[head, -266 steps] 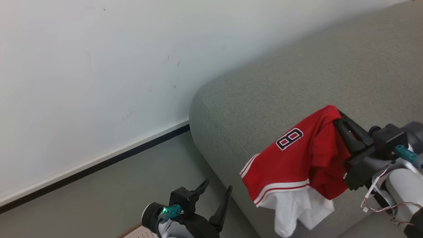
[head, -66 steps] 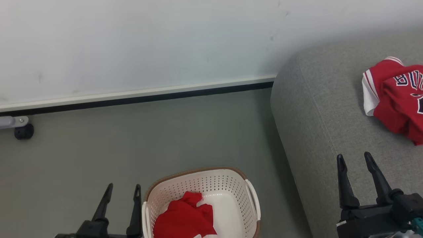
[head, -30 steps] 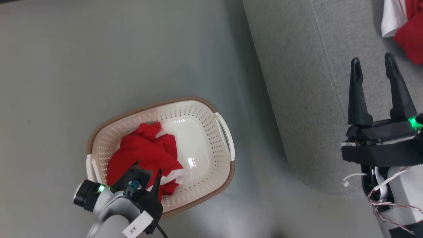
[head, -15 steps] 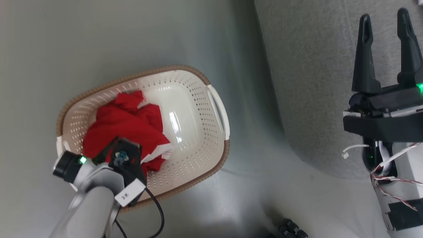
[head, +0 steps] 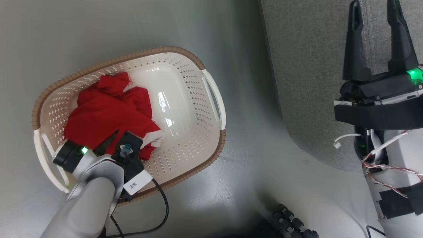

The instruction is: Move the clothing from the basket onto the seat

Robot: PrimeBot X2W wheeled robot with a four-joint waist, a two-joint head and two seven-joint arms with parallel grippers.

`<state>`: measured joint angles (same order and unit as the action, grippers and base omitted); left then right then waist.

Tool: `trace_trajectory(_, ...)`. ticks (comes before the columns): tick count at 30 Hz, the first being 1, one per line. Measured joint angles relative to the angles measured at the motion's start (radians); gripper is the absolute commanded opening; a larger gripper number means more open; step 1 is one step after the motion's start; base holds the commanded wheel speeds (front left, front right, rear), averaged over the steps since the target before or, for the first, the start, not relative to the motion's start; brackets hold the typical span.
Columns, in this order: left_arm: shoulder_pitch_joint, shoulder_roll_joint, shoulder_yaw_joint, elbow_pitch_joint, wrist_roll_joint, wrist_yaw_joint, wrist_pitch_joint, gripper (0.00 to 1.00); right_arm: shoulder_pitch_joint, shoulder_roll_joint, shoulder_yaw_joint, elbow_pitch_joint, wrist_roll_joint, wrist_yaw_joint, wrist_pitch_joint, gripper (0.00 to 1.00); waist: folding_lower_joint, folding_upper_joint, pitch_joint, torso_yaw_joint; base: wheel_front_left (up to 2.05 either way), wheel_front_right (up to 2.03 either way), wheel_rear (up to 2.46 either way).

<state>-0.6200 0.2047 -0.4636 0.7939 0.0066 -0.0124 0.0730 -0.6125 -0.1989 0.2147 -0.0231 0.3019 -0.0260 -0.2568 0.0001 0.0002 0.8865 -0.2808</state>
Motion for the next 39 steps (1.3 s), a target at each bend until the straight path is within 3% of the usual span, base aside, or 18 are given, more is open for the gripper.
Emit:
trace_trajectory(7, -0.035, 0.014, -0.029, 0.052, 0.040, -0.005, 0.041, 1.00, -0.026, 0.031, 0.023, 0.013, -0.005, 0.018, 0.000, 1.00, 0.0000, 0.0000, 0.012, -0.016, 0.00, 0.00, 0.00)
trace_trajectory(16, -0.080, -0.013, -0.062, 0.106, 0.085, 0.030, 0.093, 1.00, -0.034, 0.055, 0.031, 0.043, -0.014, 0.028, 0.000, 1.00, 0.0000, -0.0001, 0.023, -0.041, 0.00, 0.00, 0.00)
trace_trajectory(17, -0.083, -0.016, -0.064, 0.112, 0.086, 0.033, 0.100, 0.89, -0.034, 0.059, 0.031, 0.046, -0.015, 0.033, 0.000, 1.00, -0.0001, -0.0001, 0.024, -0.043, 0.00, 0.00, 0.00)
trace_trajectory(19, -0.091, -0.017, -0.067, 0.125, 0.094, 0.040, 0.110, 0.40, -0.034, 0.065, 0.032, 0.053, -0.016, 0.035, 0.000, 1.00, 0.0000, -0.0001, 0.024, -0.047, 0.00, 0.00, 0.00)
trace_trajectory(20, -0.094, -0.016, -0.069, 0.131, 0.097, 0.044, 0.113, 0.29, -0.034, 0.067, 0.032, 0.057, -0.018, 0.035, 0.000, 1.00, 0.0000, -0.0001, 0.024, -0.049, 0.00, 0.00, 0.00)
trace_trajectory(21, -0.095, -0.016, -0.071, 0.136, 0.103, 0.048, 0.119, 0.11, -0.034, 0.068, 0.032, 0.060, -0.022, 0.036, 0.000, 1.00, 0.0000, -0.0001, 0.024, -0.051, 0.00, 0.00, 0.00)
trace_trajectory(22, -0.096, -0.016, -0.074, 0.142, 0.112, 0.048, 0.120, 0.02, -0.034, 0.069, 0.031, 0.062, -0.023, 0.039, 0.000, 1.00, -0.0001, -0.0001, 0.024, -0.053, 0.00, 0.00, 0.00)
trace_trajectory(33, -0.105, -0.018, -0.086, 0.172, 0.124, 0.065, 0.125, 0.00, -0.035, 0.081, 0.016, 0.100, -0.031, 0.053, 0.000, 1.00, -0.0001, -0.0002, 0.007, -0.062, 0.00, 0.00, 0.00)
trace_trajectory(39, -0.106, -0.057, -0.064, 0.163, 0.099, 0.067, 0.052, 0.00, -0.035, 0.087, 0.003, 0.134, -0.039, 0.054, 0.000, 1.00, 0.0000, -0.0002, -0.029, -0.056, 0.00, 0.00, 0.00)
